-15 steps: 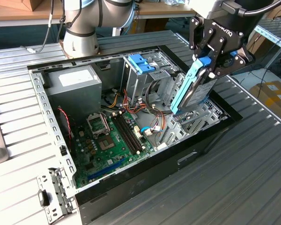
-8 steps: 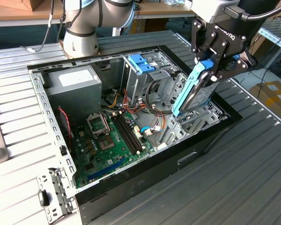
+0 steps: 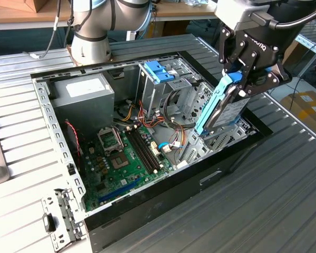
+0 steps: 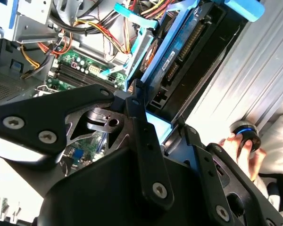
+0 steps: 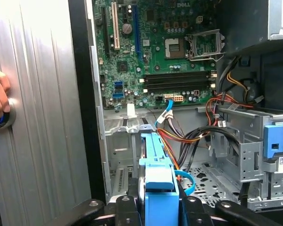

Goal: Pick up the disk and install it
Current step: 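Insert the disk into the insertion slot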

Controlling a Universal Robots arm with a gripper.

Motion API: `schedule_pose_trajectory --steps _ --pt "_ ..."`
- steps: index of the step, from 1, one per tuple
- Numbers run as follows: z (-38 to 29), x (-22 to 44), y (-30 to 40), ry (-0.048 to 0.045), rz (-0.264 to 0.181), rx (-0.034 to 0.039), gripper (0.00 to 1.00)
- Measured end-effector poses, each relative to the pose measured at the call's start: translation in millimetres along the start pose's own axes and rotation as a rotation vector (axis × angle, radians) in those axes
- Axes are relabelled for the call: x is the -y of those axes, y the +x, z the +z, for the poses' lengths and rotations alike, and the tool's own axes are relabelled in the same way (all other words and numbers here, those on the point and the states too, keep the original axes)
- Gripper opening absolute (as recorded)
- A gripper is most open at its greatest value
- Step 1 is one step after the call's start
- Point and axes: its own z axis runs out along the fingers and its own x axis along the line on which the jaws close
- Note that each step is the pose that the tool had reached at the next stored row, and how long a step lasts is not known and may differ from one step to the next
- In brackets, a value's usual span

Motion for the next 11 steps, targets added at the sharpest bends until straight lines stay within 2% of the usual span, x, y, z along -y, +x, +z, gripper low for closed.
schedule_pose_trajectory --steps 3,11 --pt "1.0 -1.1 0.2 0.0005 0.009 -0.0009 0.37" --pt "1.7 -1.6 -1.3 -0.0017 -0.030 0.0048 0.37"
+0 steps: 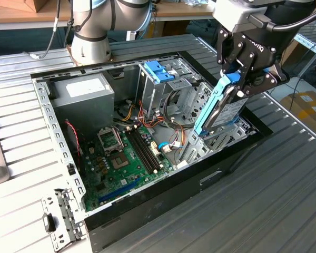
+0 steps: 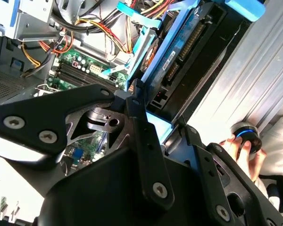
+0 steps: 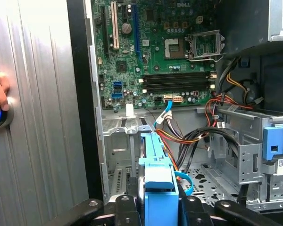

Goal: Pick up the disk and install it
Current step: 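Insert the disk into the insertion slot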

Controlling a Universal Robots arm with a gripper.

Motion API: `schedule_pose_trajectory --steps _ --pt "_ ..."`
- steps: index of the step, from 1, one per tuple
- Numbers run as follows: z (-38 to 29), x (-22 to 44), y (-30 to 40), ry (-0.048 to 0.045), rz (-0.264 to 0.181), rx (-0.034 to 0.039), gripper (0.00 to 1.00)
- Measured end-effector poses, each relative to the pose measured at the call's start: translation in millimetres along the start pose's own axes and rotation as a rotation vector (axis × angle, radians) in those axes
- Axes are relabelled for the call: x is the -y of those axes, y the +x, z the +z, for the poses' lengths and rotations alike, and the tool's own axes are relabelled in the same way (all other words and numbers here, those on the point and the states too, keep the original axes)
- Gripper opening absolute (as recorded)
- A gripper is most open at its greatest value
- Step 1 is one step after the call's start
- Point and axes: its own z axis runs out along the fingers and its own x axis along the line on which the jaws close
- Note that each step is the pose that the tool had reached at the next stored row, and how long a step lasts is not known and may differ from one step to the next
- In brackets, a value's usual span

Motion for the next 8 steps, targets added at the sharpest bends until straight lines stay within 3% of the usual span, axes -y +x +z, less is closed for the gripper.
schedule_pose_trajectory --steps 8 --pt "0.0 0.4 4.5 -0.0005 -0.009 0.0012 0.37"
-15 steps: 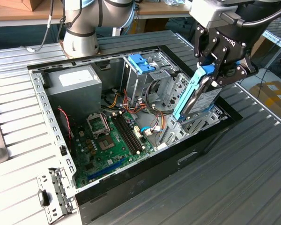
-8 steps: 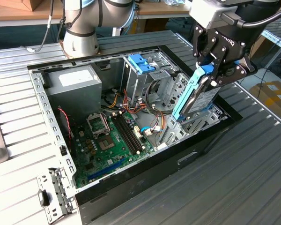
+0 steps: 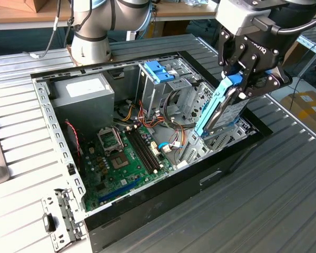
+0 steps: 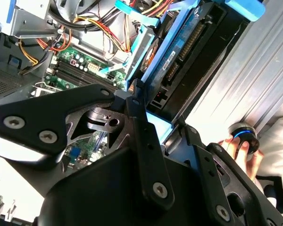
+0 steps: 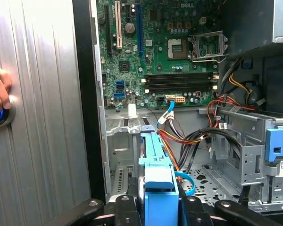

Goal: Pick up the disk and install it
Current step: 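Insert the disk into the insertion slot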

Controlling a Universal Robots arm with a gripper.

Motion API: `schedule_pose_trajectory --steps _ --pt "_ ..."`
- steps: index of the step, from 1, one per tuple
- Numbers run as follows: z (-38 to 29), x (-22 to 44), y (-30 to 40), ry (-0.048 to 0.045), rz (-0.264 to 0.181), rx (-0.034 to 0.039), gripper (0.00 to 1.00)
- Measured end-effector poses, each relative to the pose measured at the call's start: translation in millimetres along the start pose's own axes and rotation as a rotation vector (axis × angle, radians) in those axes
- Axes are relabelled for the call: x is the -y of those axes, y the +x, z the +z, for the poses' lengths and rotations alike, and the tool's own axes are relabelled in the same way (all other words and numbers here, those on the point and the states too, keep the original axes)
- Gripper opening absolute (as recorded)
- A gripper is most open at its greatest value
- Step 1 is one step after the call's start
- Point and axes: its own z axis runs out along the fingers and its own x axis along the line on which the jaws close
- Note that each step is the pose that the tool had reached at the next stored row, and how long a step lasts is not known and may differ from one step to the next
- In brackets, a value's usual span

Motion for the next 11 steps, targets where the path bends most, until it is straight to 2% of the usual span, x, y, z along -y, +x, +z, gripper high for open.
schedule_pose_trajectory --steps 5,11 --pt "0.3 0.0 0.1 -0.0012 -0.023 0.0032 0.37" --pt "4.2 -0.6 0.3 -0.0013 -0.024 0.0032 0.37"
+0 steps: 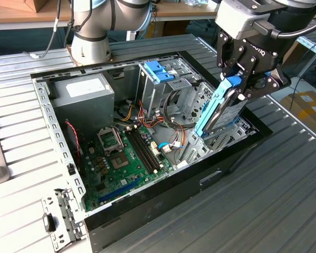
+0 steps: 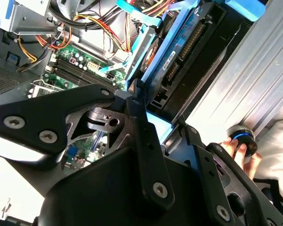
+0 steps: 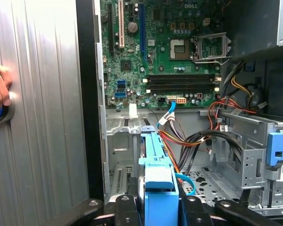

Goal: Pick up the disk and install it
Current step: 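Insert the disk into the insertion slot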

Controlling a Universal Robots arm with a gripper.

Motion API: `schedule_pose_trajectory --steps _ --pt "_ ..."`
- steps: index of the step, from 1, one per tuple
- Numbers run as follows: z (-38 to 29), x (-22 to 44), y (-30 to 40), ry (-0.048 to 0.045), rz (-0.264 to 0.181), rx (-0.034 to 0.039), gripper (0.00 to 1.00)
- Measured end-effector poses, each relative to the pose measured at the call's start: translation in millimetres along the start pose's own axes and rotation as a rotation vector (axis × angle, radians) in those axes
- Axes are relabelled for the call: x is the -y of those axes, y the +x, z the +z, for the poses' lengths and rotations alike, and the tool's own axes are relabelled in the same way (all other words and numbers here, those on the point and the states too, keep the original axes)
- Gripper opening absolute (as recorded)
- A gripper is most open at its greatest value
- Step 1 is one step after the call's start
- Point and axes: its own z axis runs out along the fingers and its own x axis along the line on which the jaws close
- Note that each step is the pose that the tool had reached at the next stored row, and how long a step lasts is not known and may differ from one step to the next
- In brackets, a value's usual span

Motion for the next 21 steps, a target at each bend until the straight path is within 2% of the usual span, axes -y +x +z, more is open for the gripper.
schedule_pose_trajectory --steps 7,21 --pt "4.2 -0.6 0.2 0.0000 0.000 0.0003 0.37" --pt "17.0 -2.3 0.9 -0.0001 0.000 0.0001 0.37"
